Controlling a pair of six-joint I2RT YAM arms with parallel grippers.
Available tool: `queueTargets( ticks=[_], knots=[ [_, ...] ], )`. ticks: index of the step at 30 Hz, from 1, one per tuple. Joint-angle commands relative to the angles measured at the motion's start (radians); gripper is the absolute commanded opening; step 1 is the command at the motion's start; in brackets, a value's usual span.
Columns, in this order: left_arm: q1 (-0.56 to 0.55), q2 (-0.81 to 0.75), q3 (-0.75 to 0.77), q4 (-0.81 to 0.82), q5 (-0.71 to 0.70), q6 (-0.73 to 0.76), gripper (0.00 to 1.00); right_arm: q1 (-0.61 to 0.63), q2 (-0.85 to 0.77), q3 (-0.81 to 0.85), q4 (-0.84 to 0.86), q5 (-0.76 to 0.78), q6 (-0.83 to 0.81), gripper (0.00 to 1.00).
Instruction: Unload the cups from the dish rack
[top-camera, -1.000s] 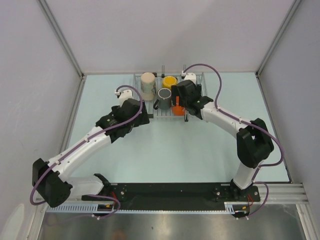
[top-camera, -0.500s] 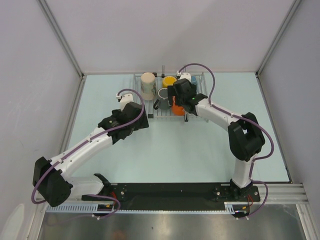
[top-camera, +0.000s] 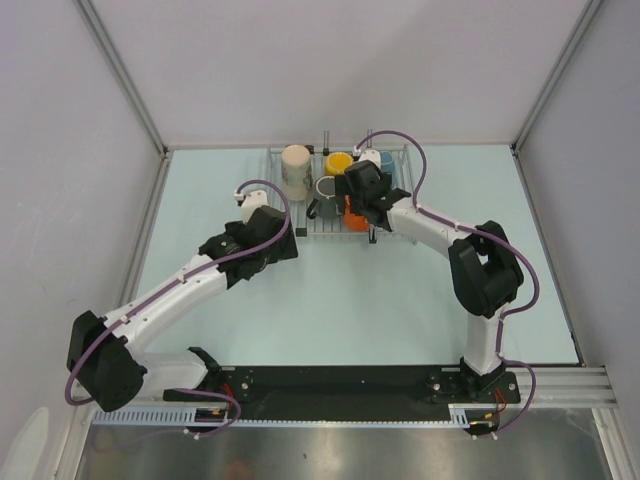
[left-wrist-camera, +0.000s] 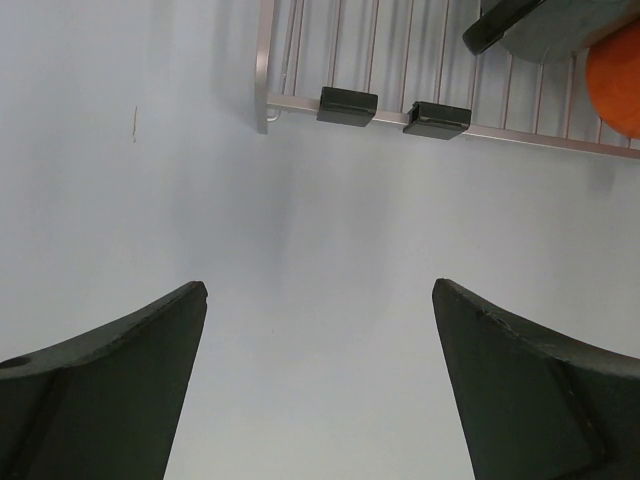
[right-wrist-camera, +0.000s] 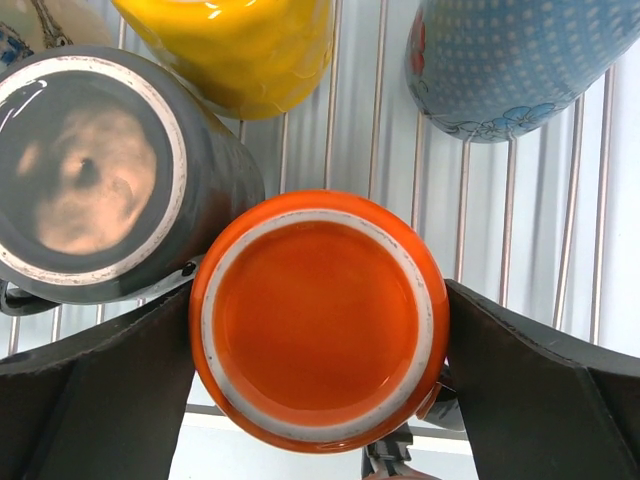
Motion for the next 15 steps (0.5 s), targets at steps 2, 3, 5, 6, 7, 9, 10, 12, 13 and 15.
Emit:
queueTargets(
  ticks=[2,3,5,6,7,9,10,12,13,15],
  knots=[
    [-0.005,-0.002,-0.01,0.012,0.012,-0.018,1.0,-0.003,-0.013,-0.021,-0.009,-0.016,0.019,0.85],
    [-0.005,-0.004,-0.011,0.012,0.012,-0.018,1.0,-0.003,-0.013,-0.025,-0.012,-0.015,0.025,0.78],
    [-0.006,-0.008,-0.013,0.014,0.012,-0.018,1.0,-0.004,-0.017,-0.033,-0.012,-0.013,0.034,0.49],
    [-0.006,-0.011,-0.014,0.012,0.012,-0.02,1.0,-0.004,-0.02,-0.042,-0.014,-0.013,0.037,0.42],
    [-0.006,-0.014,-0.016,0.014,0.012,-0.02,1.0,-0.004,-0.025,-0.047,-0.014,-0.01,0.039,0.29],
    [-0.005,-0.016,-0.019,0.015,0.012,-0.02,1.0,-0.003,-0.039,-0.065,-0.012,-0.003,0.045,0.11],
    [-0.006,-0.016,-0.021,0.015,0.012,-0.02,1.0,-0.004,-0.045,-0.071,-0.012,0.004,0.048,0.02],
    [-0.005,-0.013,-0.021,0.018,0.012,-0.021,1.0,-0.004,-0.065,-0.09,-0.015,0.016,0.053,0.0],
    [-0.006,-0.01,-0.022,0.02,0.012,-0.02,1.0,-0.004,-0.072,-0.099,-0.012,0.019,0.05,0.0],
    [-0.006,-0.008,-0.024,0.024,0.01,-0.018,1.0,-0.004,-0.098,-0.113,-0.012,0.046,0.057,0.0]
  ],
)
